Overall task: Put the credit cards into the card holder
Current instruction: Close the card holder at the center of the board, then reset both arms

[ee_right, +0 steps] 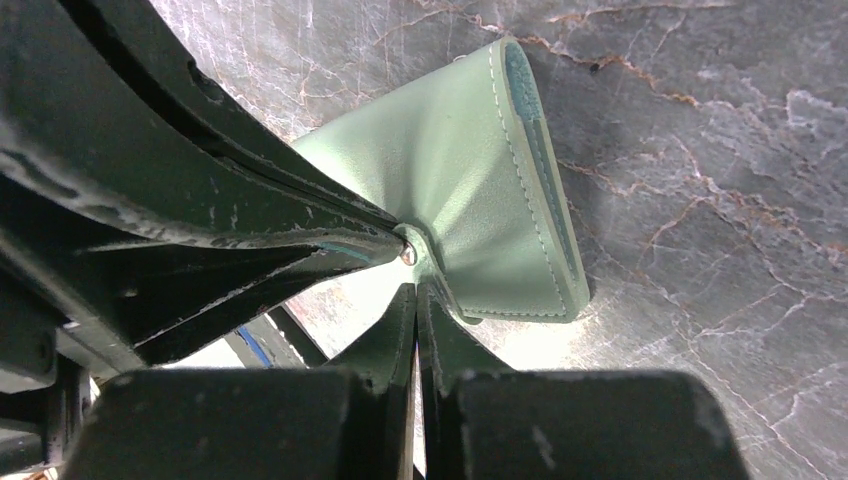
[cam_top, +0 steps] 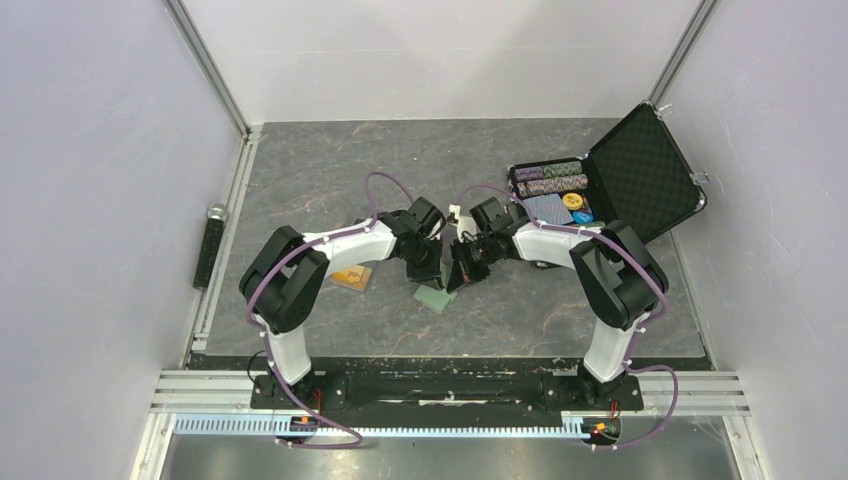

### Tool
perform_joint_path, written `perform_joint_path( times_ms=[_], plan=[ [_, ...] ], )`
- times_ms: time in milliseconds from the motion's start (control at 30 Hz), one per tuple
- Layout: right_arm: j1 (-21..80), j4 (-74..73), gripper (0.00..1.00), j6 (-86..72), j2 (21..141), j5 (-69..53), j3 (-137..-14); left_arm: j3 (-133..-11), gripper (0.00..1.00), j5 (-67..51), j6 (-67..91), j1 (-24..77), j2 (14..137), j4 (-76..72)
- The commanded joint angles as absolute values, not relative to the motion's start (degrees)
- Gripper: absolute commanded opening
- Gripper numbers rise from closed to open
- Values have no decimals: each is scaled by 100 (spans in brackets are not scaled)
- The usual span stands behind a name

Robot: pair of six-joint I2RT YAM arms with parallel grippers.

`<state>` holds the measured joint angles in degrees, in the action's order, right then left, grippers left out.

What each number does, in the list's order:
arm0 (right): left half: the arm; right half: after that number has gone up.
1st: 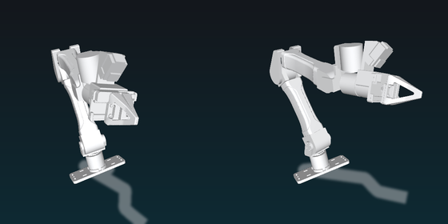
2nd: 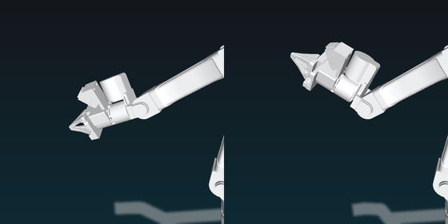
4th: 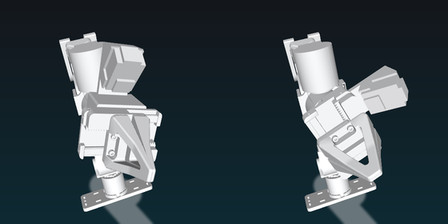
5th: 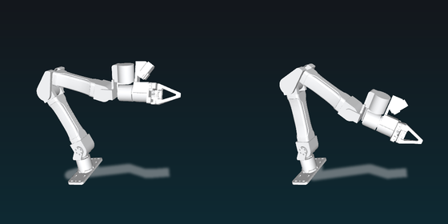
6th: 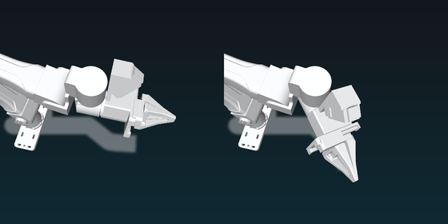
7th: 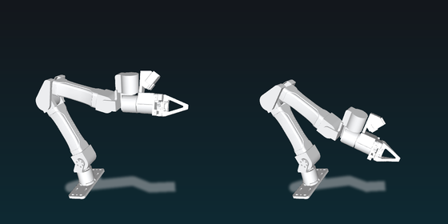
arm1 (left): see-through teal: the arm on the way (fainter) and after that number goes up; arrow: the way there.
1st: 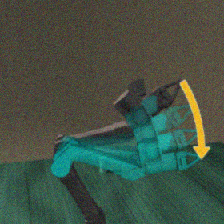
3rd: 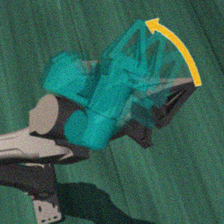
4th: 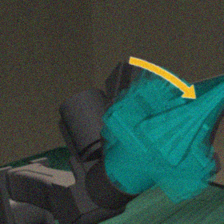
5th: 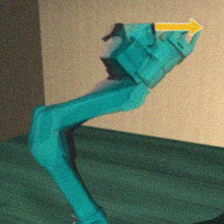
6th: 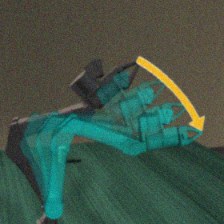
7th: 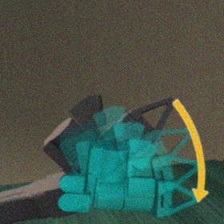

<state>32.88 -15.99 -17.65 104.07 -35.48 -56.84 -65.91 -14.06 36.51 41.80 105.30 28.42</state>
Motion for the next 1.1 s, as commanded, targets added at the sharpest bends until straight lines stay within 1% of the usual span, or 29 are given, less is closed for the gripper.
perform_joint_path(
  times_ms=[0, 33, 67, 133, 167, 267, 333, 433, 500, 667, 767, 867, 967, 1067],
  plan=[
    [3392, -2047, 0, -1450, 10635, -2780, -5677, -6353, 2, -778, 3657, 4201, 11110, 3092],
    [3397, -2056, 0, -1434, 10638, -2777, -5672, -6363, 2, -778, 3657, 4201, 11087, 3085],
    [3397, -2064, 0, -1434, 10639, -2792, -5678, -6384, 5, -779, 3643, 4201, 11062, 3078],
    [3393, -2055, 0, -1426, 10580, -2844, -5710, -6398, 26, -826, 3659, 4201, 10944, 3001],
    [3393, -2042, 0, -1432, 10530, -2893, -5749, -6386, 34, -909, 3662, 4202, 10826, 2906],
    [3377, -2006, 2, -1471, 10285, -2973, -5891, -6396, 50, -975, 3716, 4192, 10373, 2697],
    [3358, -1932, 6, -1556, 10088, -3062, -5980, -6398, 56, -1062, 3696, 4192, 10021, 2520],
    [3298, -1824, 15, -1714, 9846, -3199, -6109, -6374, 63, -1236, 3735, 4192, 9536, 2156],
    [3251, -1772, 23, -1816, 9728, -3264, -6165, -6301, 67, -1405, 3820, 4184, 9315, 1883],
    [3091, -1697, 31, -1939, 9460, -3362, -6157, -5914, 72, -1809, 4192, 4102, 8858, 1098],
    [2940, -1632, 43, -2003, 9200, -3323, -6050, -5462, 76, -2046, 4559, 3951, 8534, 442],
    [2723, -1387, 53, -2178, 8791, -3269, -5780, -4896, 86, -2066, 5028, 3742, 8064, -394],
    [2473, -1274, 66, -2264, 8362, -3125, -5574, -4325, 92, -1942, 5439, 3488, 7511, -1079],
    [2263, -1236, 79, -2302, 7995, -2966, -5406, -3831, 100, -1857, 5783, 3191, 7017, -1613]
  ],
)
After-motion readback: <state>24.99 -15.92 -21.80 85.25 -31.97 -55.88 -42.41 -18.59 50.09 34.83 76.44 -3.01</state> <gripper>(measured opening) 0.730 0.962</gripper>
